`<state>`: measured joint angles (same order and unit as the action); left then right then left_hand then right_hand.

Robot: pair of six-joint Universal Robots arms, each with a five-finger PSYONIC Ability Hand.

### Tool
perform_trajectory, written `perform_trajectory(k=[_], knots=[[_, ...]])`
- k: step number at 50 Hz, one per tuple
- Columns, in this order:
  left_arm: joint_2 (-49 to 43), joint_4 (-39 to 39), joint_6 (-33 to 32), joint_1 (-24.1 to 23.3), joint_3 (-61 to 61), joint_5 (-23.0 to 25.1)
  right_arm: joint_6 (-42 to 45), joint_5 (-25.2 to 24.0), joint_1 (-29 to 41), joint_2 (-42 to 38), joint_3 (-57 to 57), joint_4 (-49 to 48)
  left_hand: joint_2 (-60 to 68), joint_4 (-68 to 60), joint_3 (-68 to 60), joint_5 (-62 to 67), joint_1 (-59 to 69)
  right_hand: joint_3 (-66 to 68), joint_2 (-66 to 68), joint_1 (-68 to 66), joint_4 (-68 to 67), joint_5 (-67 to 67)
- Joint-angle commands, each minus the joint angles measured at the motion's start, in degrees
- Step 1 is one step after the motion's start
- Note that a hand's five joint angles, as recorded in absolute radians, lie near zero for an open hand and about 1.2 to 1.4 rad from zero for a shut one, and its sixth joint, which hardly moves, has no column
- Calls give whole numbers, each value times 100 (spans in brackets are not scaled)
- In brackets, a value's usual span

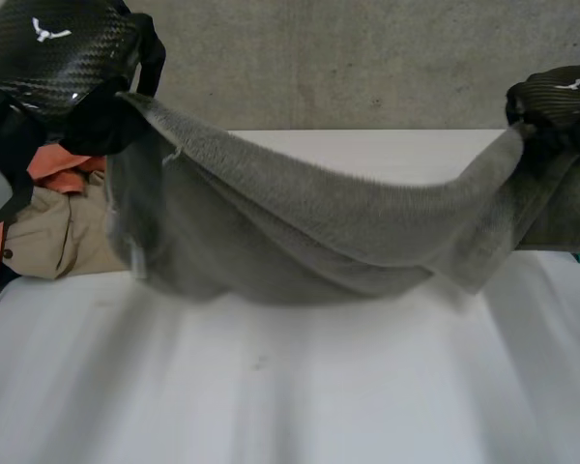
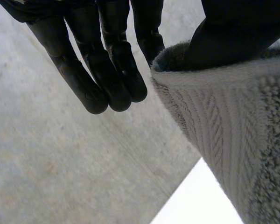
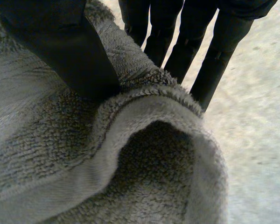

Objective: Fold the laundry.

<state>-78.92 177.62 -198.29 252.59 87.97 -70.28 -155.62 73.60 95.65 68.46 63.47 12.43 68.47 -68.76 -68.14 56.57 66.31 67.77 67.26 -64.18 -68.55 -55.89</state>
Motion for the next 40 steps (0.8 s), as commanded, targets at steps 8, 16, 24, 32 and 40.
perform_trajectory(k=[8,16,24,32,40], knots=[[-2856,-87,-570,-113,-729,-477,700,1428,683,-3390,-3235,612,1153,-1124,-1186,1343,1369,-1753,-1702,1394,1831,1565],[-2822,-87,-509,-245,-703,-610,577,1834,762,-2919,-2509,426,1153,-1124,-1186,1343,1369,-5777,-5726,5418,5855,5589],[-2356,18,-474,-263,-448,-592,190,1097,604,-774,-57,726,1153,-1124,-1186,1343,1369,-3981,-3930,3621,4058,3792],[-2014,71,-465,-237,-263,-539,-178,313,507,-736,693,1279,1153,-1124,-1186,1343,1369,-3069,-3018,2709,3146,2880],[-1969,97,-465,-228,-211,-425,-723,146,621,-1563,412,1227,1153,-1124,-1186,1343,1369,-3708,-3657,3348,3785,3520]])
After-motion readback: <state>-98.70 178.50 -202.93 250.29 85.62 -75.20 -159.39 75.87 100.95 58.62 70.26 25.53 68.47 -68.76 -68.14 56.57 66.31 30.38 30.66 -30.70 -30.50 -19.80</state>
